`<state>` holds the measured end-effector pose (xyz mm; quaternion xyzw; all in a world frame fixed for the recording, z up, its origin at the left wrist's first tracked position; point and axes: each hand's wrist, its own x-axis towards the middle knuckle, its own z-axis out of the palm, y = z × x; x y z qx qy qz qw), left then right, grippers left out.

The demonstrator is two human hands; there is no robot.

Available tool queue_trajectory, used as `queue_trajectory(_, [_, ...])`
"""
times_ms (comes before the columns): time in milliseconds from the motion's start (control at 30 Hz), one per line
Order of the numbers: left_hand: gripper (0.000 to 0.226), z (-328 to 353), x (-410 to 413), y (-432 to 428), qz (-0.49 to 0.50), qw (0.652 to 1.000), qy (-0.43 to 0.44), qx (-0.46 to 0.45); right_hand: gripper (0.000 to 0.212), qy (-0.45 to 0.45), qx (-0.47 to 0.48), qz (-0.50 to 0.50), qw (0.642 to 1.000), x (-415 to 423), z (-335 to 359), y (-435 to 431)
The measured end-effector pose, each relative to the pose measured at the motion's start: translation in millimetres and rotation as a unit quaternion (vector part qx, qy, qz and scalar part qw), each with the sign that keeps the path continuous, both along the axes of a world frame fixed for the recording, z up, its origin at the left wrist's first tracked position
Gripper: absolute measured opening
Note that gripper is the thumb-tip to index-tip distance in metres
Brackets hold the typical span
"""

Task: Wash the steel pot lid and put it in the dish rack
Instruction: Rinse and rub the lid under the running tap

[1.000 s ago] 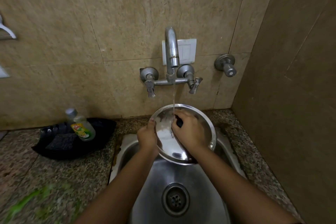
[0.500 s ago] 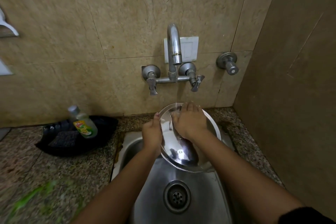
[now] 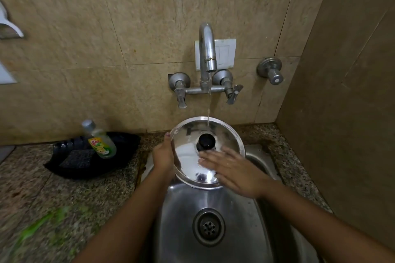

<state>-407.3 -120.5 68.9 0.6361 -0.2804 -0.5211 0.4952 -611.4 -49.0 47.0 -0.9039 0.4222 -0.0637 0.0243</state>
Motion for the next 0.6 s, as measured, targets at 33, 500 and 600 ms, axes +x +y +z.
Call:
queue_trajectory(33, [0.041, 1.1, 3.0, 0.0, 0.004, 1.000, -0.002, 0.002, 0.054, -0.012, 0.011, -0.044, 0.999, -13.7, -1.3, -2.9])
queue_trajectory(500, [0.041, 5.6, -7.9, 11.9, -0.143, 0.989, -0.017, -0.044, 0.036, -0.145, 0.099, -0.049, 0.983, 2.0, 50.4, -83.2])
queue_trajectory(600, [0.045, 6.9, -5.5, 7.4, -0.103, 0.994, -0.039, -0.019, 0.039, -0.157, 0.028, -0.197, 0.967, -18.3, 37.5, -72.2])
